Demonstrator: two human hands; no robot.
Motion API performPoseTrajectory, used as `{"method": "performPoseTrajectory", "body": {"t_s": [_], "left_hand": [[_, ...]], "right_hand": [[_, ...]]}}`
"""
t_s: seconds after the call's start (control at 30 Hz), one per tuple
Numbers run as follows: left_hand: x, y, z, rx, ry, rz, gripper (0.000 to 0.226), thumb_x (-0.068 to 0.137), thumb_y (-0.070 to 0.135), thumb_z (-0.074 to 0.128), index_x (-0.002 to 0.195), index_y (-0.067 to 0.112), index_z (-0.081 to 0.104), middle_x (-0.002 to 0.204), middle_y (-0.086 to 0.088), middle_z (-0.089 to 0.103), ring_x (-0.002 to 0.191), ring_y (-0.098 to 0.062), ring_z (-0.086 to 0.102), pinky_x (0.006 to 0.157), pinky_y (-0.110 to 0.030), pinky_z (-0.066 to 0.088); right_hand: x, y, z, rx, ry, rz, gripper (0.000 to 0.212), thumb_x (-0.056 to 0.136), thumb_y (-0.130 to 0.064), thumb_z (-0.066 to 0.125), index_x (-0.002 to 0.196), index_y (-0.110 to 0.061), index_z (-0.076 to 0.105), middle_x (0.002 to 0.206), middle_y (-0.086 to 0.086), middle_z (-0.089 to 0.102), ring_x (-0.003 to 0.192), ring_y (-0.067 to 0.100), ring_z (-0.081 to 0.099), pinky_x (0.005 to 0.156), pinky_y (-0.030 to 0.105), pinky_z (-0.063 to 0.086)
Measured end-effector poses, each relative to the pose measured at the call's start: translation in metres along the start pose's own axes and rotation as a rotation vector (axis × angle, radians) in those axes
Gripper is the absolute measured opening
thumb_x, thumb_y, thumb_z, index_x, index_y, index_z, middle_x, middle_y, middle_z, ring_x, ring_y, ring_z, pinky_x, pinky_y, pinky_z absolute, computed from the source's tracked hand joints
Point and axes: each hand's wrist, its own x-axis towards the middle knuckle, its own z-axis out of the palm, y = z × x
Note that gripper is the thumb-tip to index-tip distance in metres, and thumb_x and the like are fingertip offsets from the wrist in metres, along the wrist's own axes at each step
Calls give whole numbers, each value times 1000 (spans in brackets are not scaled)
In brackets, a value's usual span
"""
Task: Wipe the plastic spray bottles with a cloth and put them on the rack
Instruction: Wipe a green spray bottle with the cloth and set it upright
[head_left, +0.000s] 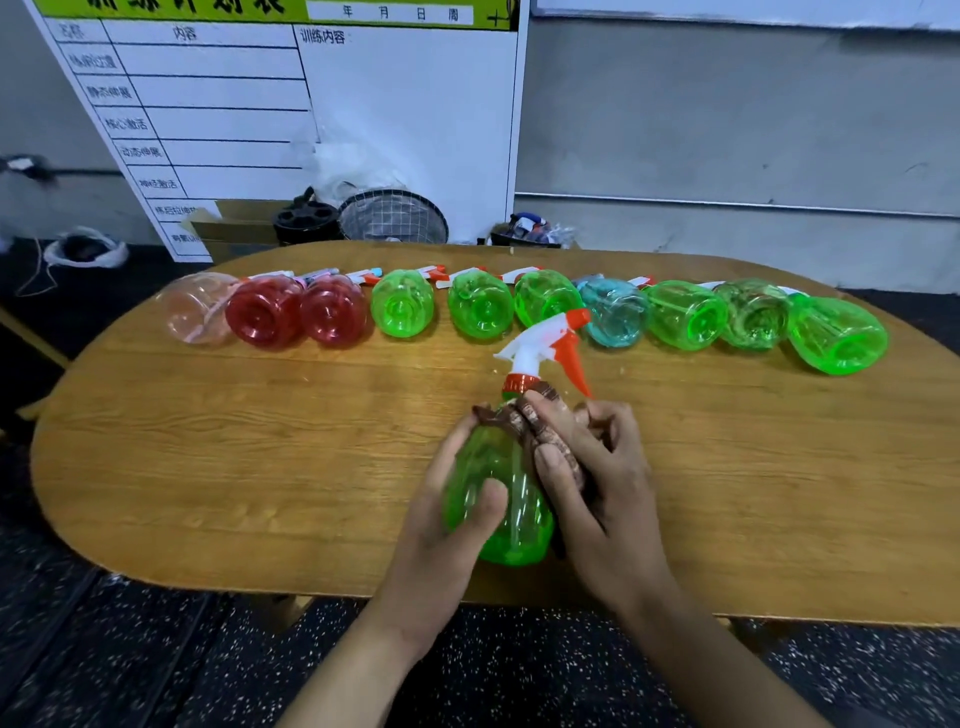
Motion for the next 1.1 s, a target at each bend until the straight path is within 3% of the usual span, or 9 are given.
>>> {"method": "performPoseTrajectory", "body": {"t_s": [0.13, 0.27, 0.4, 0.53, 0.63, 0.73, 0.8, 0.87, 1.1], "left_hand": [[5, 4, 3, -116, -8, -27, 94, 69, 64, 91, 151, 47, 49, 147, 6, 65, 138, -20, 60, 116, -56, 45], [5, 4, 2, -249, -6, -46, 74, 81, 52, 77, 149, 52, 50, 148, 11, 63, 136, -17, 62, 103, -45, 59], [1, 1, 5, -196, -10, -46, 63, 81, 65, 60, 144, 62, 52, 148, 16, 62, 133, -10, 63, 97, -39, 60], [3, -3, 7, -79, 38, 10, 54, 89, 70, 56, 142, 65, 52, 151, 15, 59, 140, -13, 57, 112, -51, 50], [3, -9, 5, -58, 92, 37, 49, 100, 58, 46, 148, 52, 53, 152, 5, 61, 142, -21, 56, 116, -58, 44], [5, -6, -3, -82, 152, 41, 46, 102, 55, 40, 146, 54, 55, 151, 4, 62, 141, -23, 58, 118, -58, 41], [6, -1, -7, -119, 173, 48, 43, 106, 49, 41, 146, 46, 58, 146, -1, 67, 135, -26, 63, 116, -54, 43], [6, 3, -9, -118, 186, 57, 41, 110, 42, 42, 147, 38, 58, 140, -1, 71, 130, -24, 67, 112, -49, 47], [-2, -2, 6, -6, 100, 61, 45, 97, 43, 46, 138, 36, 62, 133, 13, 73, 124, -9, 68, 98, -30, 60]], "right_hand": [[-2, 4, 5, 38, 50, 97, 38, 106, -39, 47, 140, -35, 62, 117, -3, 50, 119, 9, 53, 98, 13, 40], [-3, 7, 8, 147, 56, 238, 42, 106, -44, 42, 137, -32, 67, 120, -1, 54, 122, 15, 53, 101, 20, 45], [-3, 3, 8, 179, 65, 246, 40, 105, -46, 41, 137, -40, 65, 119, -1, 52, 120, 14, 53, 98, 18, 44], [-4, 0, 7, 120, 76, 177, 39, 106, -46, 40, 139, -45, 60, 111, -2, 48, 111, 6, 51, 90, 12, 42], [-13, 0, 8, -4, 28, -6, 40, 110, -45, 40, 145, -37, 58, 104, -3, 43, 93, 1, 49, 74, 11, 45], [-25, -2, 9, -171, -110, -345, 40, 108, -47, 50, 147, -38, 55, 108, -3, 41, 84, 3, 47, 60, 22, 51], [-28, -3, 10, -269, -151, -544, 39, 105, -46, 60, 142, -38, 62, 108, -2, 43, 87, 7, 51, 63, 23, 52], [-25, -4, 11, -284, -141, -593, 37, 103, -46, 63, 139, -37, 65, 107, -2, 43, 87, 8, 52, 67, 20, 50], [5, 4, 5, -106, 42, -94, 37, 108, -43, 44, 139, -35, 63, 100, -3, 43, 90, -2, 48, 73, 6, 38]]}}
